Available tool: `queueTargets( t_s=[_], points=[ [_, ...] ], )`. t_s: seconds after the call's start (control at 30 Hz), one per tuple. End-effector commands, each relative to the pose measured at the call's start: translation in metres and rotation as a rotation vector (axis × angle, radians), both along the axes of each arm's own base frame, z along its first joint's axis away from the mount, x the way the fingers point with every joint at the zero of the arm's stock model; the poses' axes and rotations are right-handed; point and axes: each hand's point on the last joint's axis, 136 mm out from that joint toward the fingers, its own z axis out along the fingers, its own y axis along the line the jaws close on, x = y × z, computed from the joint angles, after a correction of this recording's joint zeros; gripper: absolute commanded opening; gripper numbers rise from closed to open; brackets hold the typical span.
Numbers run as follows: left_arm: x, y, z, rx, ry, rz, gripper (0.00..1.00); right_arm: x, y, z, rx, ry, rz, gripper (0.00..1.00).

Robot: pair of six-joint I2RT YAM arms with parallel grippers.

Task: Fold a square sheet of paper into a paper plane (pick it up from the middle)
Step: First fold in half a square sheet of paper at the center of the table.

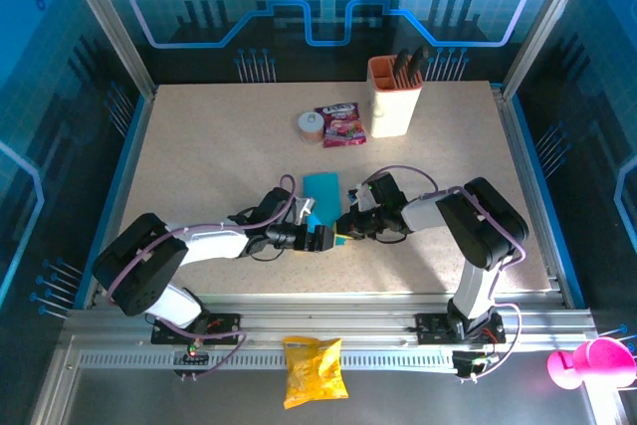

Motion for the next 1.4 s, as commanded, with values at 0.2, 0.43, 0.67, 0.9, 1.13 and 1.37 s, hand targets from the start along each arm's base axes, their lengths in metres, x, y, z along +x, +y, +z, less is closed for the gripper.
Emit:
queueTargets(
  t_s=[0.2, 0.43, 0.67, 0.9, 1.13, 1.37],
  points=[
    [0.069, -0.007, 0.068, -0.127, -0.117, 0.072, 0.92, 0.003, -0.014, -0.028, -0.086, 0.007, -0.029, 0.00],
    [0.105, -0.019, 0.065, -0.052, -0.157, 0.024, 0.92, -0.001, -0.014, -0.032, -0.082, 0.020, -0.031, 0.00],
    [0.122, -0.012, 0.045, 0.029, -0.159, 0.033, 0.91, 0.002, -0.012, -0.033, -0.070, 0.017, -0.034, 0.00],
    [0.136, 0.004, 0.022, 0.095, -0.143, 0.085, 0.91, 0.001, -0.008, -0.029, -0.048, 0.021, -0.024, 0.00],
    [0.140, 0.014, 0.004, 0.129, -0.124, 0.115, 0.91, 0.004, 0.001, 0.002, 0.026, -0.014, -0.019, 0.18],
    [0.135, 0.018, -0.003, 0.130, -0.112, 0.119, 0.91, 0.029, -0.026, 0.052, 0.035, -0.113, -0.100, 0.28]
  ],
)
